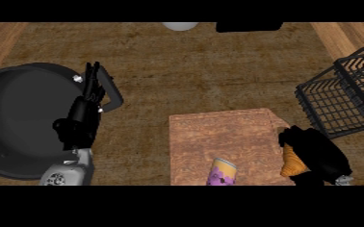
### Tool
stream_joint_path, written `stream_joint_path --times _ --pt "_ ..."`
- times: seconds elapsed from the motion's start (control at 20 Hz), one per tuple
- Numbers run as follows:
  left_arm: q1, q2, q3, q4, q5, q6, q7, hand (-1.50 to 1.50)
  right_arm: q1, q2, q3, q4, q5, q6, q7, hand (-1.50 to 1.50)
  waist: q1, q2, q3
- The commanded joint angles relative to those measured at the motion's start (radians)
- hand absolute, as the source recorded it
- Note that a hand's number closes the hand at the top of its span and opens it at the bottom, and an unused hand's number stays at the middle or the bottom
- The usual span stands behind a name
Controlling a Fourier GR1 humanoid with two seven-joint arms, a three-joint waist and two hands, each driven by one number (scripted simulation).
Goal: Pick the croissant from the cutting board and place it in the tiered basket
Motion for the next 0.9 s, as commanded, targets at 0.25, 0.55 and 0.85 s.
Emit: stream_joint_path --times 0.25,0.55,0.85 --pt "-0.002 -0.016 -0.025 0.003 -0.028 0.013 0.005 0.00 0.347 -0.011 -0.206 -0.337 -0.038 -0.042 0.189 1.50 0.024 0.021 0.002" --pt "-0.018 0.011 0.010 0.018 0.018 -0.031 0.010 0.00 0.454 0.004 -0.365 -0.671 -0.172 0.045 0.211 1.50 0.018 0.020 0.002" --pt "0.032 -0.015 -0.040 -0.045 -0.023 -0.002 0.043 0.00 0.371 -0.039 -0.662 -0.914 -0.471 0.312 0.251 1.50 0.030 0.018 0.002"
